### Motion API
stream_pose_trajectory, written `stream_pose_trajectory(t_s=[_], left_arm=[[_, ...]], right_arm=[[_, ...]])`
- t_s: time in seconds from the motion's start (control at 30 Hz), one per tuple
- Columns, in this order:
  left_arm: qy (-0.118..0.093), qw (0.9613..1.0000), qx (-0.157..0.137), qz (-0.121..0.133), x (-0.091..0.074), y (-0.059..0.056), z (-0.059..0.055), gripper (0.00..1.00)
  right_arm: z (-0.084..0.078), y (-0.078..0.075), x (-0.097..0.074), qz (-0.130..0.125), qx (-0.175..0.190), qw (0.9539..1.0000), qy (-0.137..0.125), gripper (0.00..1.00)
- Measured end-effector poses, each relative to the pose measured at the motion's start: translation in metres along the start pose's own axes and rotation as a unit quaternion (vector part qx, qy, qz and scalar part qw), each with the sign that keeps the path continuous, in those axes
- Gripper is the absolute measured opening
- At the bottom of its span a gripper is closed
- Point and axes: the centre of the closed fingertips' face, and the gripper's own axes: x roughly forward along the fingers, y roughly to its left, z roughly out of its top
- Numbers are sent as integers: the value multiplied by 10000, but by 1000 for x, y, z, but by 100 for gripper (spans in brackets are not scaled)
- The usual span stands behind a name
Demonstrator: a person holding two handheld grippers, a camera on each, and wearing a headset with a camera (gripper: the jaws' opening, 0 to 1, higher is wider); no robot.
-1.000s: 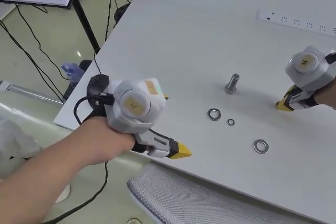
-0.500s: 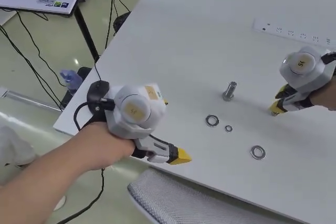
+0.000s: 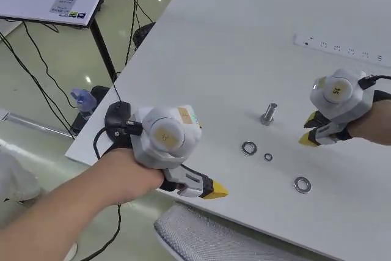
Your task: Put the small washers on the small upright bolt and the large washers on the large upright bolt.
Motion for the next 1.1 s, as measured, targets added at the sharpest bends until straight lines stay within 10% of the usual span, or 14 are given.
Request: stream_pose_trajectory(t_s=[0.7,1.1], left_arm=[[-75,9999,88,-87,-1,-8,0,81],[-161,9998,70,-114,1,-14,2,82]], right_arm=[[19,49,19,396,-435,9982,-64,31],[21,50,43,352,-340,9988,-88,31]])
